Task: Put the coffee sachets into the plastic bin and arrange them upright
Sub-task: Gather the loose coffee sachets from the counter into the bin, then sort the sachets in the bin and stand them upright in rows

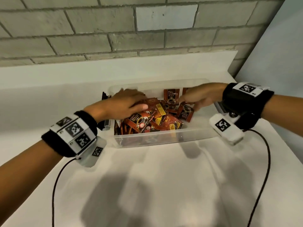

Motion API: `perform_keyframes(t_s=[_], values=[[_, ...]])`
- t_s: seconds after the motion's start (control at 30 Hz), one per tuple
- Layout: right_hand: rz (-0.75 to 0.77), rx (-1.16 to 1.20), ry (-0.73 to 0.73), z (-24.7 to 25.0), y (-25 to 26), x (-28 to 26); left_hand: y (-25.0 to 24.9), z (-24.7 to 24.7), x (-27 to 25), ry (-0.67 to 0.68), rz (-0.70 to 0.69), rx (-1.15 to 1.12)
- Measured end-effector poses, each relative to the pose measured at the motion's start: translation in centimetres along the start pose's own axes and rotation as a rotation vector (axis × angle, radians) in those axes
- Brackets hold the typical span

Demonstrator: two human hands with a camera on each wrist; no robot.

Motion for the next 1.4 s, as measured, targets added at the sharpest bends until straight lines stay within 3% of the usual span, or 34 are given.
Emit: perform_keyframes(t_s=[0.1, 0.2, 0.4, 0.67, 0.83, 1.03, 1.2, 1.4], values=[[-0.075, 0.020, 0.057, -1.0, -1.3, 0.5, 1.1, -1.9, -0.8, 0.054, 0.097, 0.107], [-0.086, 0.080, 0.122, -2.7, -0.7, 0.6, 1.8, -3.4, -1.1, 0.052, 0.096, 0.066], [-0.043, 0.222, 0.246, -5.9, 2.0, 1.3, 1.8, -3.8, -1.2, -0.061, 0.094, 0.001], [0.044, 0.244, 0.387, -8.6, 4.9, 1.1, 2.0, -3.7, -0.9, -0.155, 0.084, -0.065], [0.060, 0.182, 0.311, -7.1, 4.1, 1.1, 1.6, -3.4, -1.0, -0.129, 0.114, -0.026], [-0.033, 0.112, 0.090, -2.9, 0.8, 1.8, 1.7, -3.4, -1.1, -0.112, 0.128, 0.014], [-0.102, 0.167, 0.300, -4.6, -0.7, 1.9, 1.7, -3.5, -1.0, -0.082, 0.115, -0.020], [-0.088, 0.296, 0.394, -7.7, 1.6, 2.6, 1.7, -3.3, -1.1, -0.052, 0.104, -0.073]])
Point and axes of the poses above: each hand's wrist, its own x-axis towards the middle knuckle, its own z-axis out of the back of the hand, y = z × x, the point moved 4 cm from there along x, towards the middle knuckle, and after that the axes turned 13 degrees about x, right-handed, at the moved point
